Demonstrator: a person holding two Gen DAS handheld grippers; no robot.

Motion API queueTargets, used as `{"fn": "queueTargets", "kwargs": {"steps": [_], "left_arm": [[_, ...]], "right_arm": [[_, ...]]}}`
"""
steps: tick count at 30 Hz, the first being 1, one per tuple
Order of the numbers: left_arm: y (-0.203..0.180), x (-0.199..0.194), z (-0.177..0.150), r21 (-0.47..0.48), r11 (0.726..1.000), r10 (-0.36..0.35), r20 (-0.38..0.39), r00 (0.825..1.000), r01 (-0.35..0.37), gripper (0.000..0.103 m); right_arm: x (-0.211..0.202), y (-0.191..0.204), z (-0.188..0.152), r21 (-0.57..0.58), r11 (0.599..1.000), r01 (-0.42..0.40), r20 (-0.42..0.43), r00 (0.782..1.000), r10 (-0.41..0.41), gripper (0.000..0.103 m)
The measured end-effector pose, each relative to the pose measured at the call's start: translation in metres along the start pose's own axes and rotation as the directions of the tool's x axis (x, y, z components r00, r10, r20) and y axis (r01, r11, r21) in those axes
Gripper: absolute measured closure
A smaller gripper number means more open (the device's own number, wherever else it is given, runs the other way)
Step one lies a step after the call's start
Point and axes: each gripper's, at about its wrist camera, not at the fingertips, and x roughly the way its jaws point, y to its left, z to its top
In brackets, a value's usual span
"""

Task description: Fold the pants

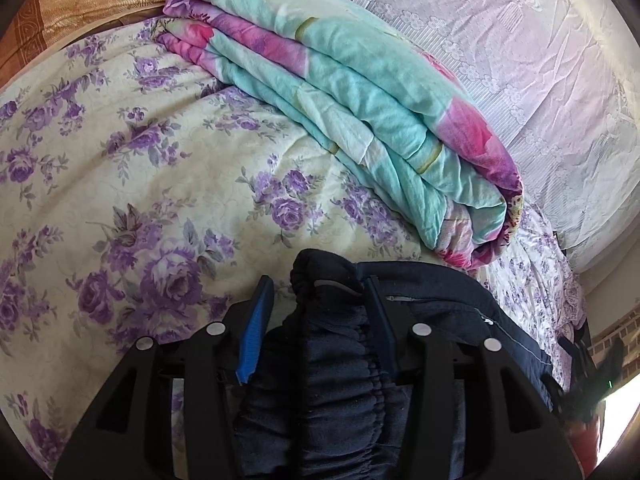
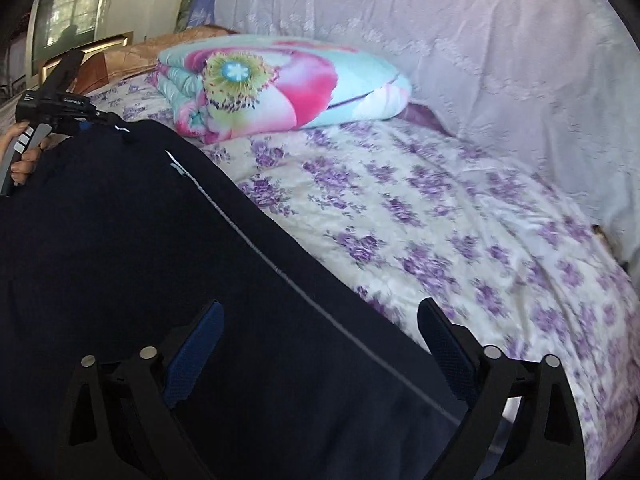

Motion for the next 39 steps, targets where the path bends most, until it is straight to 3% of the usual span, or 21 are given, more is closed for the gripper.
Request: {"fn": "queueTargets", "kwargs": {"steps": [4,8,10,11,12,14,16,17,23,26,30,36,38,39], "left_arm": [[-0.001,0.001,-0.001,0.008,1.000,-0.001,0.000,1.000,0.001,0.055],[-0.001,0.001,0.000,0.011,1.000,-0.007,-0.001,1.000,0.007,0.054],[-0.002,0.002,0.000,0.012,1.000,-0.010,-0.001,1.000,0.010,0.054],[-0.002,0.003,0.001,0.013,1.000,-0.012,-0.001,1.000,0.012,0.055],[-0.002,0.002,0.001,0.016,1.000,-0.014,0.002,1.000,0.014,0.055],[-0.004,-0.002,0.001,0.018,1.000,-0.018,0.018,1.000,0.018,0.060],[-0.003,-0.014,0.002,0.023,0.999,-0.047,0.061,0.997,0.046,0.069],[-0.005,-0.020,0.003,0.029,0.997,-0.068,0.083,0.994,0.066,0.082],[-0.029,-0.053,-0.005,0.155,0.983,-0.123,0.149,0.981,0.100,0.083],[-0.035,-0.068,-0.011,0.173,0.975,-0.168,0.152,0.974,0.141,0.083],[-0.027,-0.090,-0.021,0.119,0.960,-0.269,0.158,0.950,0.252,0.083],[-0.001,-0.117,-0.049,0.048,0.940,-0.341,0.156,0.927,0.337,0.079],[0.006,-0.124,-0.060,0.032,0.949,-0.315,0.158,0.936,0.314,0.069],[0.011,-0.128,-0.070,0.020,0.963,-0.267,0.159,0.950,0.267,0.061]], "right_arm": [[0.039,-0.008,0.017,-0.019,0.995,-0.099,-0.053,0.994,0.098,0.023],[0.076,-0.014,0.015,0.039,0.969,-0.244,-0.126,0.961,0.247,0.046],[0.076,-0.017,0.011,0.075,0.959,-0.273,-0.106,0.954,0.280,0.053],[0.071,-0.016,0.010,0.076,0.953,-0.293,-0.095,0.949,0.299,0.073],[0.065,-0.011,0.009,0.062,0.956,-0.287,-0.093,0.952,0.292,0.086],[0.048,0.005,0.009,0.000,0.977,-0.212,-0.087,0.974,0.211,0.096],[0.029,0.015,0.009,-0.025,0.986,-0.166,-0.070,0.984,0.163,0.097],[0.018,0.021,0.009,-0.037,0.989,-0.142,-0.055,0.989,0.140,0.097],[-0.070,0.056,0.004,-0.059,0.997,-0.053,0.036,0.998,0.055,0.097],[-0.118,0.090,-0.013,-0.076,0.997,-0.024,0.072,0.997,0.029,0.097],[-0.166,0.128,-0.039,-0.048,0.998,-0.028,0.112,0.993,0.034,0.097],[-0.198,0.189,-0.092,-0.021,0.998,-0.066,0.118,0.991,0.068,0.097],[-0.199,0.208,-0.110,-0.030,0.997,-0.066,0.106,0.992,0.069,0.097],[-0.197,0.215,-0.119,-0.029,0.997,-0.070,0.099,0.992,0.072,0.097]]}}
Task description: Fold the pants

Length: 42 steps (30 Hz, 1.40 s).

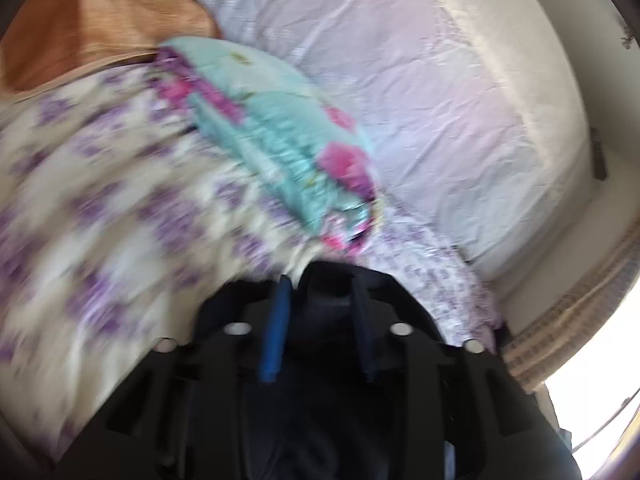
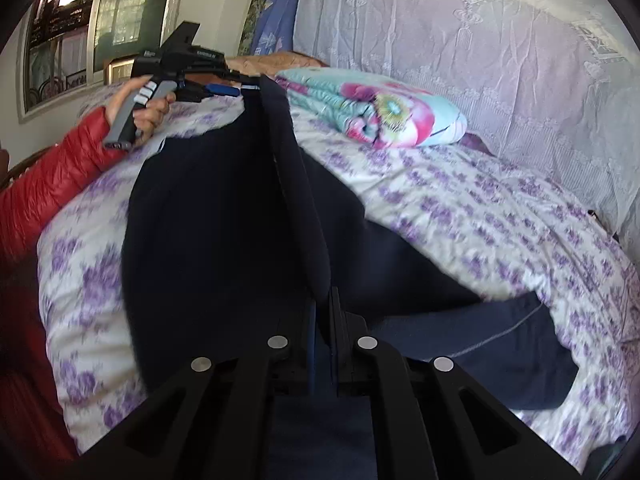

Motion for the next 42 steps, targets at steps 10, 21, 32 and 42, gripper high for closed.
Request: {"fn": "queueTargets", "kwargs": {"steps": [10,21,32,42], "left_arm": [[0.032,-0.043,-0.071,-0.114,0.992,-0.064,-0.041,0.997,0.059,0.035],[0.026,-0.024,-0.062,-0.218,0.975,-0.067,-0.082,0.994,0.048,0.035],[-0.003,-0.017,-0.054,-0.156,0.986,0.039,-0.158,0.987,-0.064,0.088],[-0.006,-0.052,-0.090,-0.018,0.994,0.099,-0.203,0.974,-0.105,0.088]], "right_arm": [[0.011,0.013,-0.035,0.033,0.999,0.010,0.029,1.000,-0.011,0.097],[0.025,0.016,-0.037,0.028,1.000,0.012,-0.013,1.000,-0.011,0.097],[-0.010,0.010,-0.026,0.054,0.998,0.024,0.070,0.997,-0.028,0.097],[-0.034,0.044,-0.062,0.025,0.999,-0.020,0.026,0.999,0.019,0.097]]}}
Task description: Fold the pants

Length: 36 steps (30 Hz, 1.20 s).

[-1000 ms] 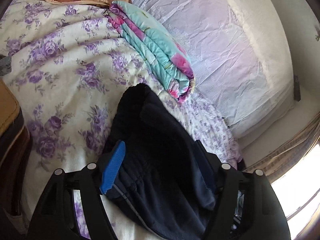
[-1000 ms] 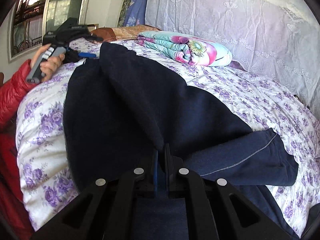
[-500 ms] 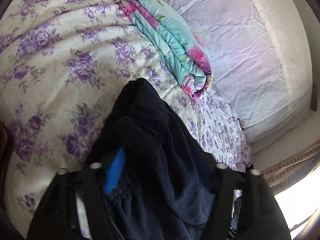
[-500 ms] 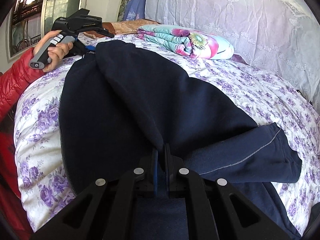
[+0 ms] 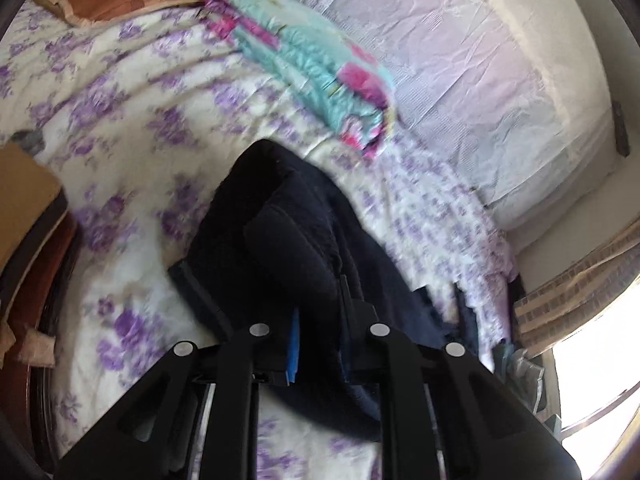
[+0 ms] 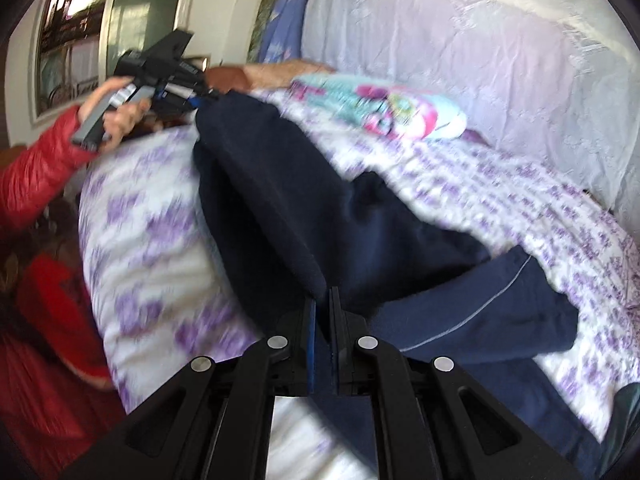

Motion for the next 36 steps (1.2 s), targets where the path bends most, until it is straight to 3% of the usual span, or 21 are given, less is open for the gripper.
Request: {"fn": "queueTargets", "kwargs": {"steps": [3,5,9,11,13,16,18,21,23,24,25,27,29,31,33,35,36], "left_arm": [[0.026,0.025,-0.008,-0.069,0.997,0.015,-0.065,0.998,-0.020,0.087],[0.038,0.025,-0.010,-0.134,0.990,-0.043,-0.055,0.998,0.036,0.087],[0.034,0.008,-0.010,-0.155,0.988,-0.036,-0.040,0.999,0.030,0.082],[0.021,-0.010,-0.014,-0.121,0.991,0.053,0.017,0.998,-0.051,0.072],[-0.001,-0.031,-0.021,-0.041,0.989,0.144,0.104,0.984,-0.140,0.066],[-0.036,-0.046,-0.030,0.062,0.988,0.128,0.170,0.977,-0.140,0.056],[-0.060,-0.040,-0.034,0.135,0.986,0.077,0.146,0.986,-0.097,0.039],[-0.082,-0.011,-0.043,0.228,0.967,0.093,0.091,0.991,-0.112,0.038],[-0.085,0.019,-0.050,0.283,0.945,0.164,0.017,0.986,-0.163,0.038],[-0.081,0.043,-0.056,0.318,0.924,0.234,-0.031,0.972,-0.213,0.039],[-0.074,0.057,-0.060,0.329,0.913,0.266,-0.033,0.963,-0.241,0.039],[-0.075,0.055,-0.072,0.380,0.881,0.288,0.043,0.957,-0.282,0.038],[-0.078,0.049,-0.073,0.383,0.871,0.308,0.058,0.950,-0.306,0.038],[-0.078,0.037,-0.075,0.325,0.902,0.282,0.052,0.958,-0.283,0.039],[-0.088,0.023,-0.075,0.288,0.943,0.162,0.037,0.986,-0.166,0.038],[-0.106,0.024,-0.078,0.316,0.945,0.077,0.025,0.997,-0.081,0.037],[-0.118,0.030,-0.084,0.357,0.932,0.056,0.013,0.998,-0.057,0.034]], "right_arm": [[0.014,0.010,-0.009,0.005,1.000,0.000,-0.030,1.000,0.000,0.097],[0.011,0.016,-0.008,-0.018,0.999,0.028,-0.024,0.999,-0.029,0.097],[0.012,0.012,-0.012,0.010,1.000,0.003,-0.033,0.999,-0.003,0.096],[0.017,0.012,-0.016,0.032,0.999,-0.006,-0.051,0.999,0.007,0.096],[0.017,0.012,-0.016,0.033,0.999,-0.003,-0.051,0.999,0.005,0.095],[0.019,0.011,-0.018,0.049,0.999,-0.011,-0.050,0.999,0.014,0.094],[0.018,0.012,-0.019,0.057,0.998,-0.009,-0.044,0.999,0.012,0.093],[0.017,0.012,-0.020,0.066,0.998,-0.007,-0.034,0.999,0.009,0.093],[0.016,0.013,-0.020,0.066,0.998,-0.004,-0.035,0.999,0.007,0.093],[0.017,0.013,-0.020,0.066,0.998,-0.006,-0.036,0.999,0.009,0.093],[0.017,0.012,-0.020,0.070,0.997,-0.011,-0.036,0.999,0.013,0.093],[0.017,0.009,-0.021,0.085,0.996,-0.026,-0.034,0.999,0.029,0.093],[0.017,0.006,-0.021,0.103,0.994,-0.045,-0.033,0.998,0.049,0.092],[0.017,0.001,-0.021,0.126,0.990,-0.068,-0.031,0.997,0.072,0.092],[0.018,-0.003,-0.021,0.149,0.985,-0.089,-0.025,0.995,0.094,0.092],[0.018,-0.005,-0.022,0.163,0.981,-0.103,-0.023,0.994,0.108,0.092],[0.019,-0.006,-0.022,0.170,0.979,-0.111,-0.021,0.993,0.116,0.091]]}}
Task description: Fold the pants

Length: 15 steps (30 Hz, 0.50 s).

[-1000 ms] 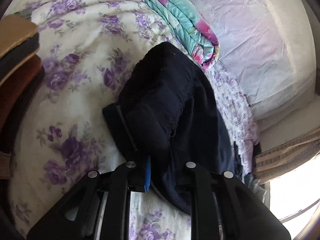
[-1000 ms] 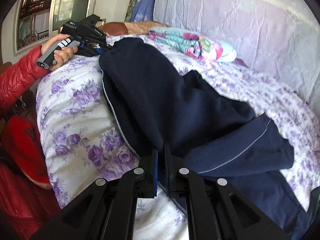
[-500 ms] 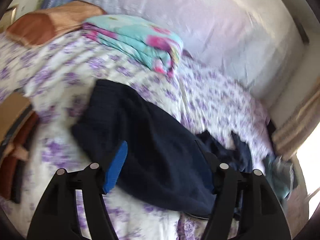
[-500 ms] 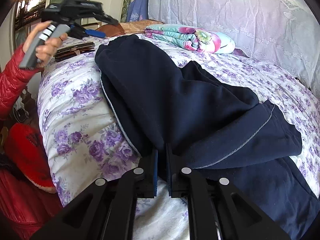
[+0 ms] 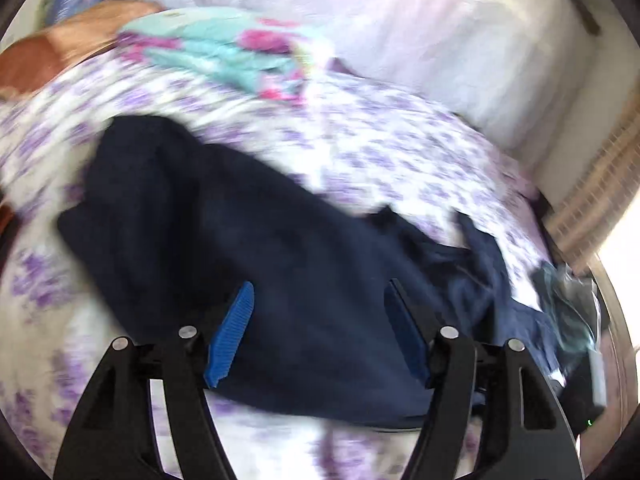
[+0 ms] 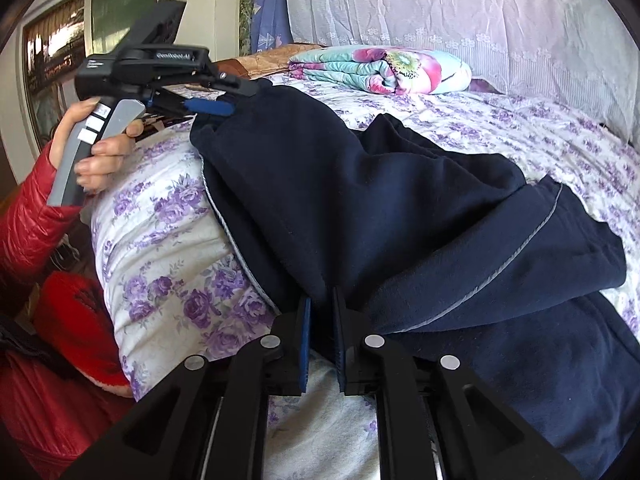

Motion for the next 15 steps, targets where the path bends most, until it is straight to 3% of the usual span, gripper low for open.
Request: {"fn": "queueTargets", "kwargs": {"steps": [3,4,6,8,10,12,15], "left_arm": [[-0.032,0.037,-0.016,0.113,0.993,-0.022,-0.080,0.997,0.031,0.028],[-0.037,0.049,-0.024,0.153,0.988,0.010,-0.094,0.995,0.005,0.026],[-0.059,0.059,-0.039,0.303,0.945,0.149,-0.050,0.988,-0.127,0.024],[-0.072,0.058,-0.048,0.378,0.918,0.147,-0.043,0.988,-0.120,0.012],[-0.074,0.058,-0.050,0.394,0.909,0.164,-0.040,0.986,-0.135,0.012],[-0.070,0.057,-0.048,0.379,0.917,0.153,-0.043,0.987,-0.126,0.012],[-0.065,0.056,-0.044,0.343,0.934,0.121,-0.048,0.992,-0.097,0.012]], "right_arm": [[-0.001,-0.004,0.001,0.020,0.999,-0.032,-0.001,0.999,0.032,0.088],[-0.003,-0.006,0.001,0.031,0.998,-0.052,0.000,0.999,0.052,0.086],[-0.009,-0.014,0.005,0.068,0.991,-0.112,0.013,0.994,0.111,0.075],[-0.017,-0.023,0.015,0.093,0.988,-0.125,0.037,0.992,0.122,0.067],[-0.024,-0.037,0.035,0.117,0.983,-0.142,0.069,0.988,0.135,0.066],[-0.025,-0.051,0.057,0.152,0.974,-0.167,0.116,0.982,0.150,0.066],[-0.006,-0.058,0.099,0.139,0.984,-0.116,0.119,0.988,0.099,0.066]]}}
